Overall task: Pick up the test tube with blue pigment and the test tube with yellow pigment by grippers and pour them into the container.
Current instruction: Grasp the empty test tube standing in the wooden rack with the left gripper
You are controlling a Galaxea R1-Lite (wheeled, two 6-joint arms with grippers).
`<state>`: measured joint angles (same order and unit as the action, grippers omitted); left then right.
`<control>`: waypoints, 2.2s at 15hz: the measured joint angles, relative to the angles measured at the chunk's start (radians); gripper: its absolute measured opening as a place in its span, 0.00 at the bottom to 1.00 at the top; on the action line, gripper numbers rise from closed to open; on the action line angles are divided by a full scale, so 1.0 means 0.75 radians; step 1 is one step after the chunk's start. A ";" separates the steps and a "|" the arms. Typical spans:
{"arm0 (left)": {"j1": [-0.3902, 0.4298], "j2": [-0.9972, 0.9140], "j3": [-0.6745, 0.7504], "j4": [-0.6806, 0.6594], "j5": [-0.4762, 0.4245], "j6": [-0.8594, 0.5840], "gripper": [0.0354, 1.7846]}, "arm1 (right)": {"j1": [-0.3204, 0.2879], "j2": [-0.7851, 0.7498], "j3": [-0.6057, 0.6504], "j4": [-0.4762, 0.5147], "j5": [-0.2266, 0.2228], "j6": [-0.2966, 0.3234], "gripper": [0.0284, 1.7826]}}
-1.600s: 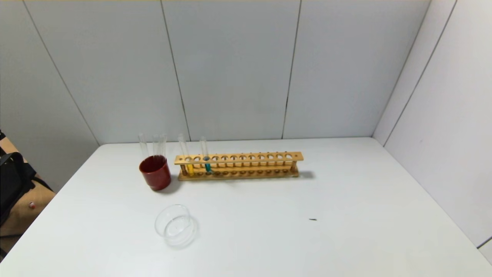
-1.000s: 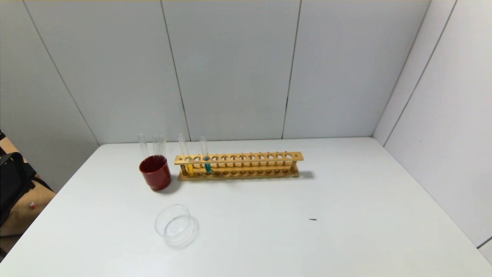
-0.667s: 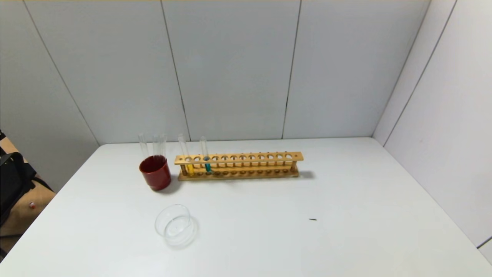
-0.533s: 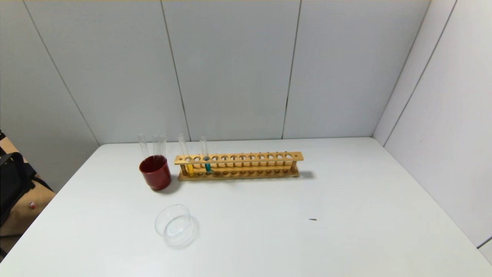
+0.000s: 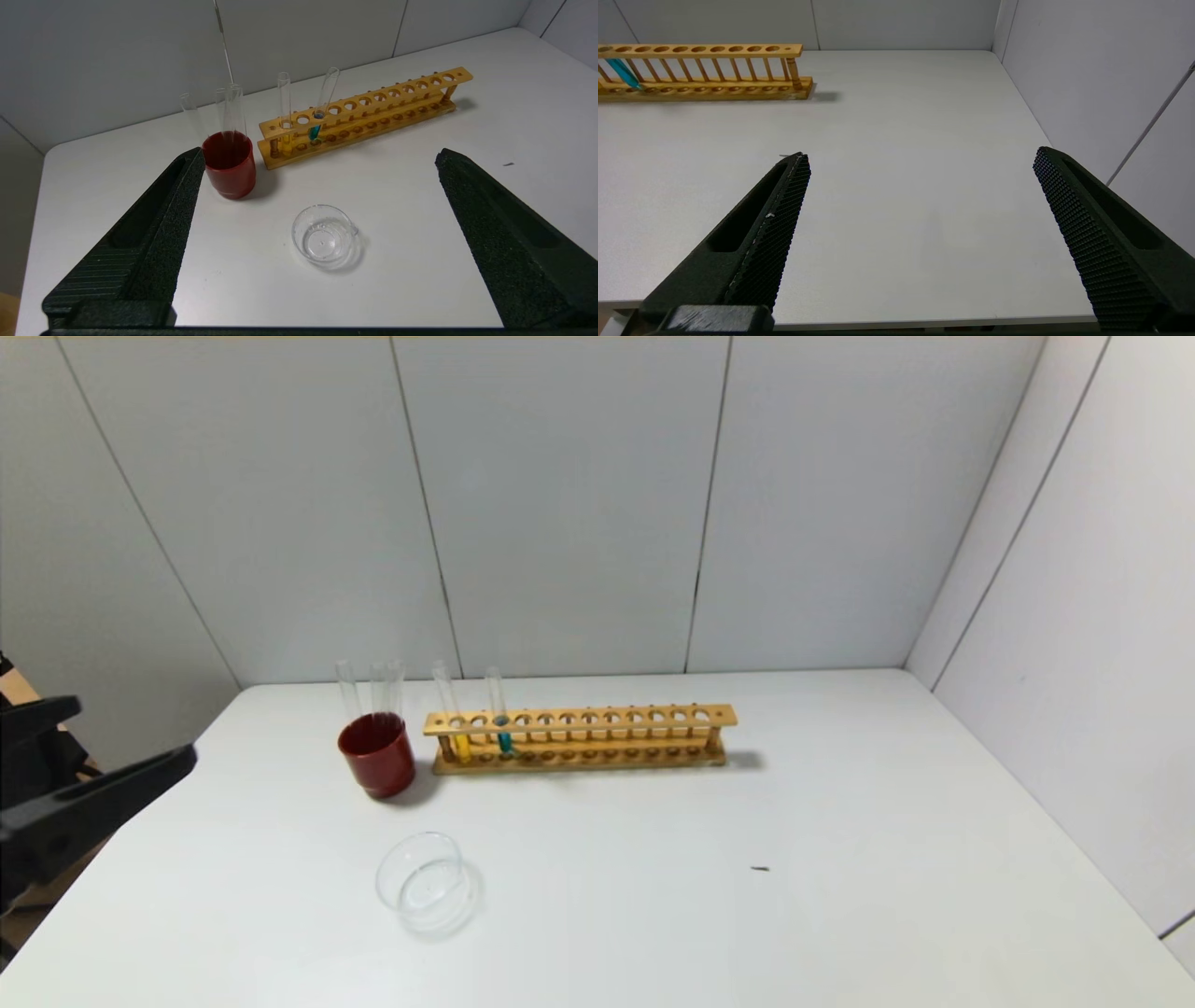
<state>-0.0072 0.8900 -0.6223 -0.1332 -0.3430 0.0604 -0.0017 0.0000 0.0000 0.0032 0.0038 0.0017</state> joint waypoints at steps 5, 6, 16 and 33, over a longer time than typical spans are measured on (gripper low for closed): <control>-0.039 0.518 -0.058 -0.301 -0.014 -0.007 0.97 | 0.000 0.000 0.000 0.000 0.001 0.000 0.98; -0.042 0.587 -0.061 -0.340 -0.015 -0.008 0.97 | 0.000 0.000 0.000 0.000 0.000 0.000 0.98; -0.064 1.185 -0.179 -0.756 -0.026 -0.087 0.97 | 0.000 0.000 0.000 0.000 0.001 0.000 0.98; -0.143 1.485 -0.454 -0.761 -0.025 -0.100 0.97 | 0.000 0.000 0.000 0.000 0.001 0.000 0.98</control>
<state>-0.1145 2.0036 -0.9630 -0.7043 -0.3617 -0.0149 -0.0017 0.0000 0.0000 0.0032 0.0043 0.0017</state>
